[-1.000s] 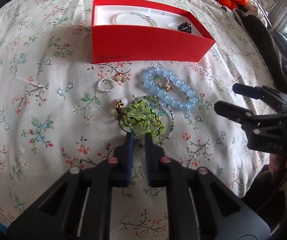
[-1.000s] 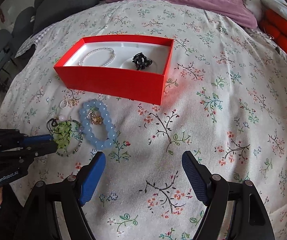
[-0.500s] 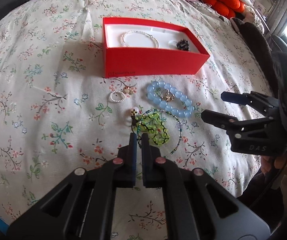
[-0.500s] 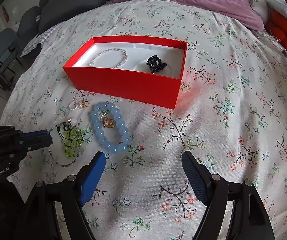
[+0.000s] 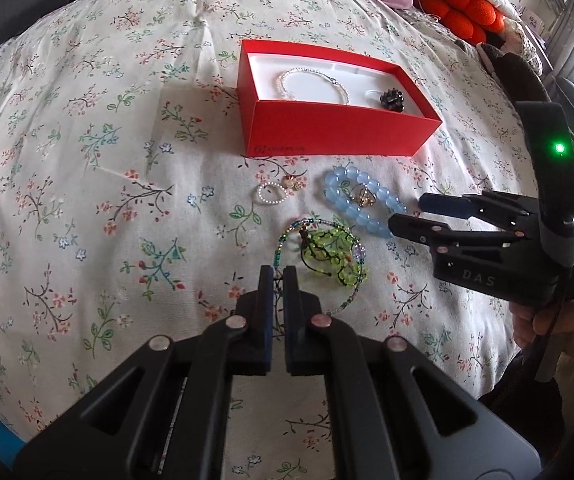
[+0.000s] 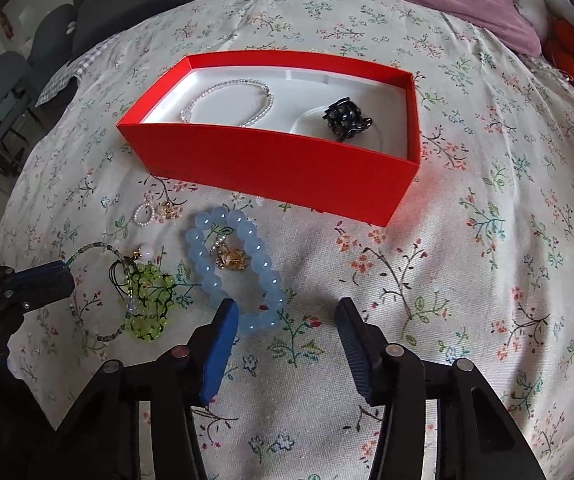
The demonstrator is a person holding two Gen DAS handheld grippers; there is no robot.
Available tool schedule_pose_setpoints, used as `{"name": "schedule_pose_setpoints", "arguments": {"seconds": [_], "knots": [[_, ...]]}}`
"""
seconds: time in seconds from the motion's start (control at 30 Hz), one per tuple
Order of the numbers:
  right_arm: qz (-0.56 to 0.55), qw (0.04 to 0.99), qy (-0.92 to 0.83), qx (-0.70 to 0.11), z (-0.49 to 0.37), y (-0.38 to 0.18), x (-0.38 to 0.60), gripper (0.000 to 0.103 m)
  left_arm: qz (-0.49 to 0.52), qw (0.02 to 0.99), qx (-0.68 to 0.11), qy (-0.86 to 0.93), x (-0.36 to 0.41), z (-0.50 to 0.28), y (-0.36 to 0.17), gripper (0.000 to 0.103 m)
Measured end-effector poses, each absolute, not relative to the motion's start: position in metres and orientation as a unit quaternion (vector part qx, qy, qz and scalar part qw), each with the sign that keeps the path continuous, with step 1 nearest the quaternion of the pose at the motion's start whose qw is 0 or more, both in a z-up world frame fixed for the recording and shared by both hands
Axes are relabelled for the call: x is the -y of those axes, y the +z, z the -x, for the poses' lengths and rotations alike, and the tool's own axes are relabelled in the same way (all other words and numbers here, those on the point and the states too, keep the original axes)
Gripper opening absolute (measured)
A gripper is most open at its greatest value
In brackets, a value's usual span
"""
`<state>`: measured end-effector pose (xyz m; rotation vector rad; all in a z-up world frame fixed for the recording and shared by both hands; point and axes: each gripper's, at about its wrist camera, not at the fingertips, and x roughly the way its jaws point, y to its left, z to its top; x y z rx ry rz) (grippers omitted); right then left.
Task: Organize jewelry
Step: 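Grasp the green-black bracelet with left while right grasps the light blue bracelet, then carry both bracelets into the red box and lower them onto the insert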
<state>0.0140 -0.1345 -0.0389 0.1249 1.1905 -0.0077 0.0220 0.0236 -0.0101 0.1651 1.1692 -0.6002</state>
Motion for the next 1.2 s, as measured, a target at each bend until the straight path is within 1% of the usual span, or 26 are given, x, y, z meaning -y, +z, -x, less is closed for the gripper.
{"name": "schedule_pose_setpoints", "arguments": {"seconds": [0.07,0.13,0.17,0.23,0.27,0.33,0.4,0.73,1.2], "knots": [[-0.059,0.827,-0.005,-0.559,-0.018,-0.04,0.131,0.047,-0.078,0.788,-0.544,-0.277,-0.024,-0.021,-0.011,0.005],[-0.063,0.827,-0.002,-0.559,-0.021,-0.04,0.129,0.038,-0.078,0.787,-0.546,-0.277,-0.024,-0.021,-0.012,0.005],[-0.067,0.826,0.001,-0.56,-0.023,-0.04,0.129,0.035,-0.079,0.787,-0.546,-0.277,-0.025,-0.021,-0.012,0.005],[-0.073,0.823,0.009,-0.563,-0.024,-0.042,0.127,0.024,-0.079,0.786,-0.548,-0.276,-0.026,-0.022,-0.013,0.005],[-0.076,0.822,0.016,-0.565,-0.025,-0.042,0.125,0.023,-0.079,0.785,-0.549,-0.275,-0.026,-0.022,-0.014,0.005],[-0.079,0.82,0.023,-0.566,-0.026,-0.042,0.124,0.015,-0.079,0.786,-0.55,-0.273,-0.027,-0.023,-0.014,0.005],[-0.083,0.819,0.031,-0.567,-0.026,-0.042,0.122,0.012,-0.078,0.786,-0.551,-0.27,-0.028,-0.023,-0.014,0.005],[-0.097,0.818,0.03,-0.567,-0.015,-0.03,0.128,0.011,-0.071,0.79,-0.546,-0.27,-0.03,-0.025,-0.009,0.005],[-0.104,0.842,0.043,-0.528,-0.006,0.015,0.13,0.011,-0.053,0.802,-0.529,-0.272,-0.026,-0.029,0.011,0.005]]}}
